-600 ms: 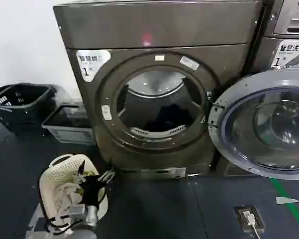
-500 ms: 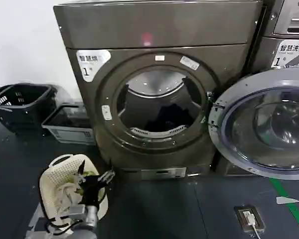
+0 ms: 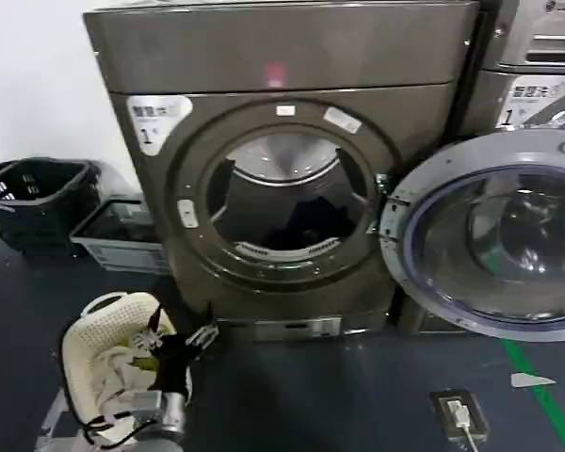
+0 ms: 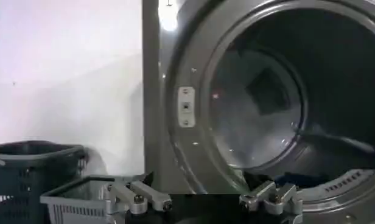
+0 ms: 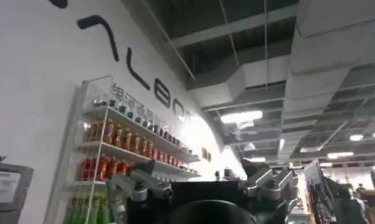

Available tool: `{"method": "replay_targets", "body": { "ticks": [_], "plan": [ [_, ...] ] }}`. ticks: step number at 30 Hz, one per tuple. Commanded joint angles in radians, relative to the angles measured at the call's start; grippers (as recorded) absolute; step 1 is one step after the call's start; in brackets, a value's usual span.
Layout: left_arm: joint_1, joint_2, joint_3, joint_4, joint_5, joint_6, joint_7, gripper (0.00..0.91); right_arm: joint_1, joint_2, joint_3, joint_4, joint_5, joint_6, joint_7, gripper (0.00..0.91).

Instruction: Grasp the clothes from the dryer.

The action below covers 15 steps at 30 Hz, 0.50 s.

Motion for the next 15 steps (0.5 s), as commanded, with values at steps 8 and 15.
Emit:
{"method": "replay_targets", "body": {
  "ticks": [8, 15],
  "plan": [
    [-0.003, -0.004, 0.0, 0.001, 0.005, 0.001, 0.001, 0.907, 0.005, -0.002, 0.0, -0.003, 0.002, 0.003, -0.004, 0.907],
    [-0.004, -0.005, -0.001, 0.009, 0.011, -0.002, 0.001, 0.907, 0.009, 0.002, -0.003, -0.002, 0.001, 0.003, -0.006, 0.907]
  ]
}}
